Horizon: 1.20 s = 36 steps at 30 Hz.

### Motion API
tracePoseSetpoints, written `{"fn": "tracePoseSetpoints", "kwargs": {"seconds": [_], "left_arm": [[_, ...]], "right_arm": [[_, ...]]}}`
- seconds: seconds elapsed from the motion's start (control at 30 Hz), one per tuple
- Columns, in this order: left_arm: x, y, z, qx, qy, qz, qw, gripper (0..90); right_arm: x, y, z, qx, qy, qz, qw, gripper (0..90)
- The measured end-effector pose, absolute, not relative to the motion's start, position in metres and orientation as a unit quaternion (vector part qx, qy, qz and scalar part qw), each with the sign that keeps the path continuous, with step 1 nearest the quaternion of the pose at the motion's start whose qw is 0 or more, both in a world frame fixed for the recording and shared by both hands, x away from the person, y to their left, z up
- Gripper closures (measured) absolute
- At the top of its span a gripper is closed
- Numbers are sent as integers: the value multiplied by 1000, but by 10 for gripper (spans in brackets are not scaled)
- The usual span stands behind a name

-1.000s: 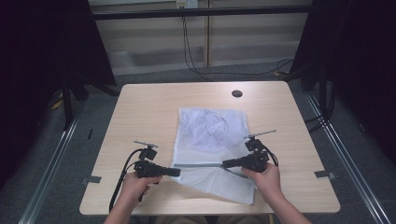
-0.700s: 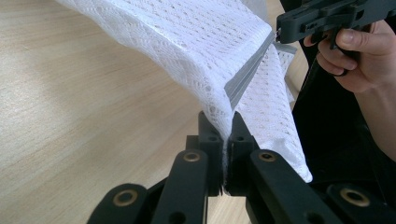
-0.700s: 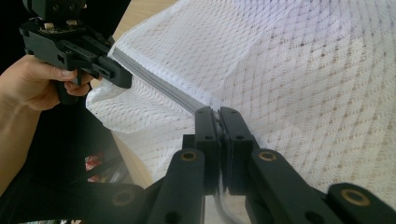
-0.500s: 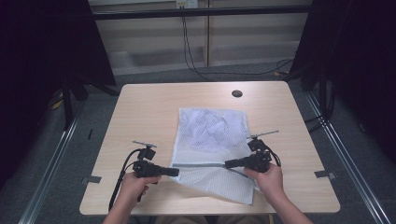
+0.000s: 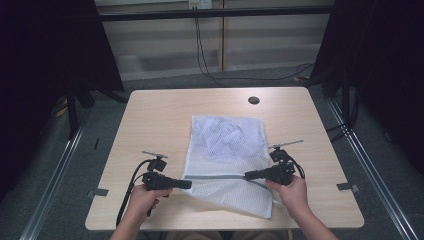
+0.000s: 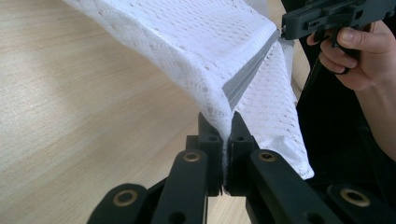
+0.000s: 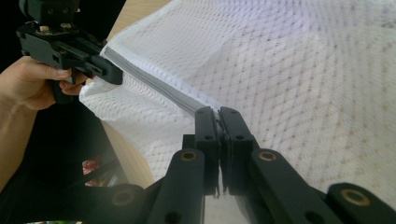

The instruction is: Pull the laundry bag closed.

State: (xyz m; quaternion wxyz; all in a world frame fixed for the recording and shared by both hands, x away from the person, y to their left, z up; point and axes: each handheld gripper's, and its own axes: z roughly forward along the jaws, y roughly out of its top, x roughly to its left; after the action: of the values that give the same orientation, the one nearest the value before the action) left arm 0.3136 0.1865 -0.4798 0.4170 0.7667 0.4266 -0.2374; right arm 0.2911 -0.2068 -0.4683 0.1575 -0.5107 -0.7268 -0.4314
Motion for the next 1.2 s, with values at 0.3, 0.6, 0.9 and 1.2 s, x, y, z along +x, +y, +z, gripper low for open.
{"fn": "tracePoseSetpoints", "kwargs": {"seconds": [0.3, 0.6, 0.9, 1.2], "left_arm": [[314, 186, -479, 770, 423, -233, 416, 882], [314, 189, -480, 767, 425, -233, 420, 882], [314, 191, -479, 768, 426, -230, 420, 881], [314, 191, -479, 766, 427, -235, 420, 881]], "right_arm": [[289, -209, -467, -509, -728, -431, 157, 869], [287, -223, -466, -518, -724, -431, 148, 869], [284, -238, -466, -525, -721, -431, 136, 869], [281, -243, -465, -523, -726, -428, 129, 869]]}}
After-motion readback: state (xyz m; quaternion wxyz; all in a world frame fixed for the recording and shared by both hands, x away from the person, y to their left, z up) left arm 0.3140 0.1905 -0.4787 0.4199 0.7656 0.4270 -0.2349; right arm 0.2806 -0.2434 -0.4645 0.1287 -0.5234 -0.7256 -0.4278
